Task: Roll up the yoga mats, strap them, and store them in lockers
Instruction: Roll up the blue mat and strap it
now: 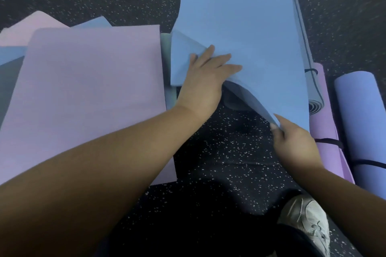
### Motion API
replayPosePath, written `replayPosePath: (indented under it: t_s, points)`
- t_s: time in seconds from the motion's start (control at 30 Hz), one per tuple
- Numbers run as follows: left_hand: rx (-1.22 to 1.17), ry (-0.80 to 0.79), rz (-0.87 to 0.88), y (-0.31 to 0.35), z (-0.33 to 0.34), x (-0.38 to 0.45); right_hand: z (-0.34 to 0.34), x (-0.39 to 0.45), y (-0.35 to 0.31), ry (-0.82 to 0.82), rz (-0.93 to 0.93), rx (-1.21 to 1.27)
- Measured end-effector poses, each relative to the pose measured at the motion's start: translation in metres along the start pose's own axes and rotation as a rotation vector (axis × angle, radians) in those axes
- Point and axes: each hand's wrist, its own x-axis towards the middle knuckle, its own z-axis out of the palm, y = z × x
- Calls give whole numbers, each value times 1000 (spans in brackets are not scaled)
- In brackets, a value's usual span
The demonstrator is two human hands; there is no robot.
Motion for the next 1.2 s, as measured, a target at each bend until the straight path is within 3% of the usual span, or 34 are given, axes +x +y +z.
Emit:
replayPosePath:
  t_s: [0.13,0.27,0.37,0.53,0.67,0.8,1.0,1.2]
  points:
    - [32,-27,61,-1,-8,-2,0,0,4,-4,-19,3]
    - [234,-97,123,-40,-18,-54,10,-1,1,-64,-134,-73]
    - [316,-181,83,-64,-35,-91,30,-6,-12,-138,-239,-125]
    - [395,-176,47,-89,-68,-126,57,-8,-42,-127,-476,-170]
    - [334,-200,1,-116,-84,-176,70,-15,-66,-116,-634,-236]
    - [353,-288,-77,-128,-87,-206,83,-28,-79,-249,-603,-299]
    - [347,-335,-101,-123,-90,-195,85,-26,-76,-385,-465,-151]
    - [333,-484,-101,-105,-83,-203,76,-30,-55,-516,-530,-387]
